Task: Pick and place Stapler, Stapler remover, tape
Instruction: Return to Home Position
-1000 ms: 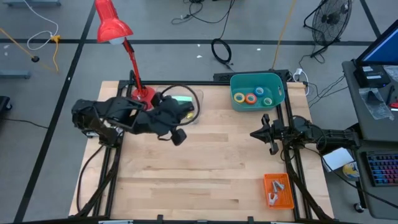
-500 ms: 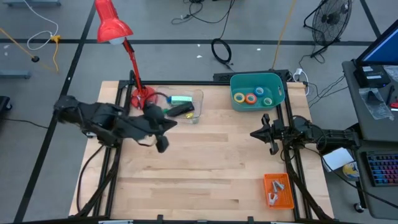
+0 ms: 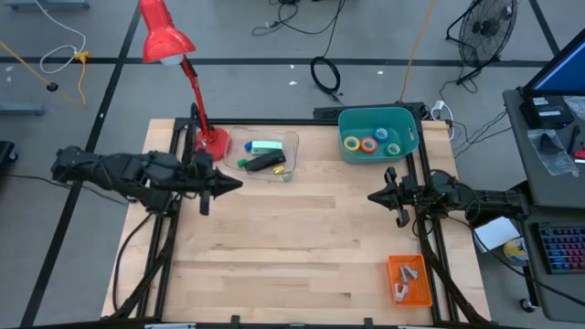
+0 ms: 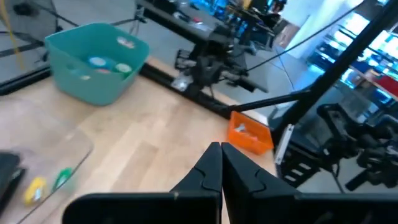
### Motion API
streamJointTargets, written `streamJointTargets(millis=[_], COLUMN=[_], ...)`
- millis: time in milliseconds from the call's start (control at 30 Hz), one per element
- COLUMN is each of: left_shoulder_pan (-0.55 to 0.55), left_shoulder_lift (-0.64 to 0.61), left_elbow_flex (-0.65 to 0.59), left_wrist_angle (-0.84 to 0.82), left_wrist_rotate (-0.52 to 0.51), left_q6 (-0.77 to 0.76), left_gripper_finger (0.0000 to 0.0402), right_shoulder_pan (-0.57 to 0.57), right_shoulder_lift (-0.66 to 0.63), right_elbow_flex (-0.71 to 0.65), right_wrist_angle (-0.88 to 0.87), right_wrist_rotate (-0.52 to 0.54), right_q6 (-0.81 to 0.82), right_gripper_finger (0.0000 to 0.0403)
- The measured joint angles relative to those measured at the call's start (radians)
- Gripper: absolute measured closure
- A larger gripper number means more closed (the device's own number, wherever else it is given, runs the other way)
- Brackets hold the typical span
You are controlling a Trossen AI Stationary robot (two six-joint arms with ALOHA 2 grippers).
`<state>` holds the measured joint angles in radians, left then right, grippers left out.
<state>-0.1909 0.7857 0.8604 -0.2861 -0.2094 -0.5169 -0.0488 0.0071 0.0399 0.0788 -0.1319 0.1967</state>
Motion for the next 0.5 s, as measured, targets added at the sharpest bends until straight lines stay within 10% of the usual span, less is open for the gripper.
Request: streamJointTargets(millis=[500], left_shoulder_pan=[0.09], left_shoulder_lift=[-0.371], left_elbow_flex=[-0.406], left_wrist_angle=[0.304], left_wrist_rotate=[0.002], left_q6=[0.064], left_gripper_finger=[0.0401], right_shoulder_pan=[0.0], right_shoulder_lift=[0.0], right_elbow_flex=[0.0], right_wrist_angle=[0.0], right_wrist_rotate=[0.0], right_q6=[0.0], right_gripper_finger=[0.0403])
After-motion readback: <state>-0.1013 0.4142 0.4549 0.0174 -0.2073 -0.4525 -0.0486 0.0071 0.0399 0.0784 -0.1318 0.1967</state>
